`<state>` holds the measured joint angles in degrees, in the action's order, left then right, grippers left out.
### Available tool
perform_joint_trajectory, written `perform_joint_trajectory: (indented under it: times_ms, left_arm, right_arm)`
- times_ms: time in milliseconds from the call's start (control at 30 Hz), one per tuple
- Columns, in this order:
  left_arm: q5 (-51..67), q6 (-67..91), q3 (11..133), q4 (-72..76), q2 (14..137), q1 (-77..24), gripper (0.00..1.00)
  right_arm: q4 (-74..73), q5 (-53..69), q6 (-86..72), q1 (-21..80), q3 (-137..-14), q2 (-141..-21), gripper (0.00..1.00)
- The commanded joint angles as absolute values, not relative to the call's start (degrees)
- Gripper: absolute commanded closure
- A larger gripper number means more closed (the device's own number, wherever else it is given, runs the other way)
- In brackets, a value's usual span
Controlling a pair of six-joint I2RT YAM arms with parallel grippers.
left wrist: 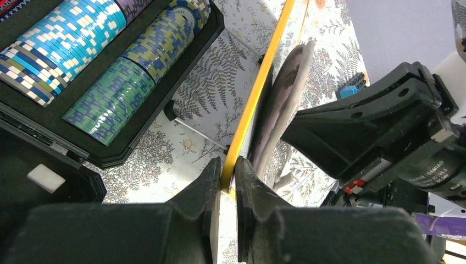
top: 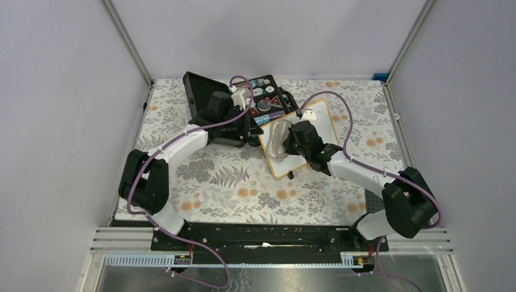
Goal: Erase the whiteboard
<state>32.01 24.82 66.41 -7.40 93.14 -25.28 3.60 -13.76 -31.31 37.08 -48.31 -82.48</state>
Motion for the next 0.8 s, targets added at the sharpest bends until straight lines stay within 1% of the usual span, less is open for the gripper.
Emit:
perform_joint_trajectory:
  times_ms: [0, 100, 200, 300, 367, 533, 600, 667, 767]
  left_arm:
    - [31.96, 24.26, 67.40, -8.59, 92.72, -26.10, 1.00]
    - [31.92, 24.26, 67.40, -8.63, 92.37, -26.10, 1.00]
    - [32.06, 24.30, 67.45, -8.68, 92.12, -26.10, 1.00]
    - [32.36, 24.43, 67.45, -8.69, 91.89, -26.10, 1.00]
    - [32.46, 24.52, 67.58, -8.70, 91.80, -26.08, 1.00]
    - [32.65, 24.70, 67.49, -8.52, 91.83, -26.10, 1.00]
    - [32.62, 24.70, 67.42, -8.53, 92.06, -26.10, 1.00]
    - [32.69, 24.70, 67.45, -8.50, 92.20, -26.10, 1.00]
    - [32.58, 24.78, 67.47, -8.47, 92.44, -26.10, 1.00]
  right_arm:
    - [5.68, -15.45, -30.96, 37.43, -49.21, -83.16, 1.00]
    - [6.49, -10.87, -32.47, 30.63, -44.89, -82.75, 1.00]
    - [9.95, -3.68, -34.50, 19.79, -37.20, -82.63, 1.00]
    - [10.48, -3.12, -33.05, 12.24, -33.41, -83.33, 1.00]
    - [9.73, -3.20, -32.42, 10.54, -32.69, -83.74, 1.00]
    - [11.95, 3.79, -34.64, 11.29, -33.04, -82.09, 1.00]
    - [10.76, 1.35, -35.03, 15.40, -35.59, -80.69, 1.00]
    - [8.11, -2.24, -35.12, 22.73, -38.98, -80.02, 1.00]
    - [8.18, -3.63, -36.47, 30.40, -42.72, -81.00, 1.00]
